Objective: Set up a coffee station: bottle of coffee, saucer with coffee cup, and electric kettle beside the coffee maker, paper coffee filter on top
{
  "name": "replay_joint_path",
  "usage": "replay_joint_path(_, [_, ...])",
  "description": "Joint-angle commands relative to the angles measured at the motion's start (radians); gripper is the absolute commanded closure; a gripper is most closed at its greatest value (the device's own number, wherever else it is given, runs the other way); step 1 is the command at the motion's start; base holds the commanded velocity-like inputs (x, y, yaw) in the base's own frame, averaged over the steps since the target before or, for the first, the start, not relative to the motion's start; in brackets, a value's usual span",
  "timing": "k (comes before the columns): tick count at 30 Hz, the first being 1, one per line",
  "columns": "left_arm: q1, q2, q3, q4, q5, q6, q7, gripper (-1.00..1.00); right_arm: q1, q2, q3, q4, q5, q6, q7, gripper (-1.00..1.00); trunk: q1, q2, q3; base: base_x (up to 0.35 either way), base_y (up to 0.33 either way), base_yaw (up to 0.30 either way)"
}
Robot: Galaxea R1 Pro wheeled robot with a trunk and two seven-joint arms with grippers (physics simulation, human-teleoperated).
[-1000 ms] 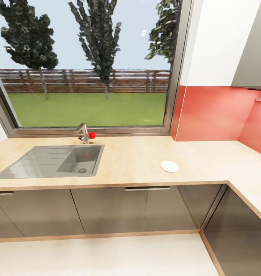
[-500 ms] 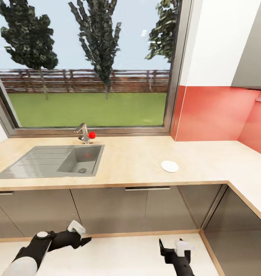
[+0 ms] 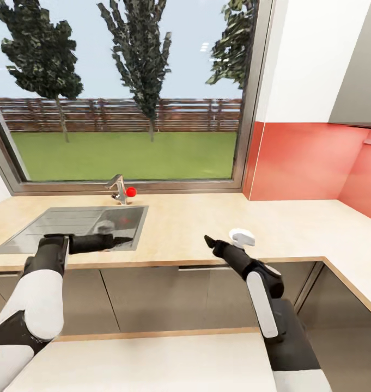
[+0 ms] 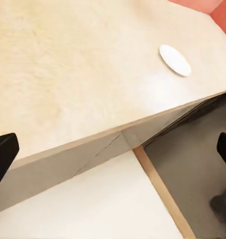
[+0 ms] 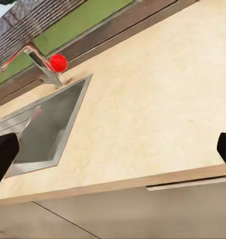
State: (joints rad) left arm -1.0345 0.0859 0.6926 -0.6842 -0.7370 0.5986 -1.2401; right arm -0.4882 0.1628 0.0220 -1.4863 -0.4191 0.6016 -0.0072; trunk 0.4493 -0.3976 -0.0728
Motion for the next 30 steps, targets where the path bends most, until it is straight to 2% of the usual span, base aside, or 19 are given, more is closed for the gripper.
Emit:
replay_joint_path(1, [-0.010,-0.001,0.005,0.000,-0.009,0.028,-0.009,-1.00,-0.017,0.000,-0.002,0.002,-0.004,0.018,-0.001,-1.00,0.001,-0.002,-0.003,0.000,0.000,0.000])
replay_joint_path(4, [-0.035,-0.009,0.005,0.003,-0.009,0.112,-0.009,-1.00,-0.083,-0.001,-0.015,0.007,-0.010,0.079,-0.007,-1.00,0.001,-0.002,-0.003,0.000,0.000,0.000])
replay_joint_path(7, [-0.039,-0.022,0.005,-0.003,-0.009,0.243,-0.009,-1.00,-0.132,-0.002,-0.100,0.008,-0.021,0.181,-0.013,-1.00,0.001,-0.002,-0.003,0.000,0.000,0.000])
replay_joint_path(8, [-0.037,-0.023,0.005,-0.005,-0.010,0.252,-0.009,-1.00,-0.134,-0.003,-0.111,0.008,-0.025,0.191,-0.013,-1.00,0.001,-0.002,-0.003,0.000,0.000,0.000])
replay_joint_path(11, [-0.027,-0.024,0.005,-0.008,-0.010,0.264,-0.006,-1.00,-0.137,-0.003,-0.127,0.010,-0.039,0.207,-0.013,-1.00,0.001,-0.002,-0.003,0.000,0.000,0.000])
replay_joint_path(15, [-0.026,-0.027,0.006,-0.007,-0.009,0.266,-0.006,-1.00,-0.138,-0.003,-0.129,0.010,-0.043,0.209,-0.013,-1.00,0.001,-0.002,-0.003,0.006,0.000,0.000])
replay_joint_path(18, [-0.025,-0.039,0.006,-0.007,-0.009,0.266,-0.006,-1.00,-0.138,-0.003,-0.127,0.010,-0.043,0.210,-0.013,-1.00,0.001,-0.002,-0.003,0.106,-0.052,0.000])
replay_joint_path(21, [-0.025,-0.050,0.005,-0.006,-0.008,0.265,-0.008,-1.00,-0.138,-0.003,-0.122,0.011,-0.043,0.210,-0.013,-1.00,0.001,-0.002,-0.003,0.206,-0.128,0.000])
replay_joint_path(30, [-0.025,-0.050,0.009,-0.003,0.012,0.265,-0.008,-1.00,-0.138,-0.003,-0.123,0.010,-0.044,0.210,-0.013,-1.00,0.001,-0.002,-0.003,0.262,-0.151,0.000])
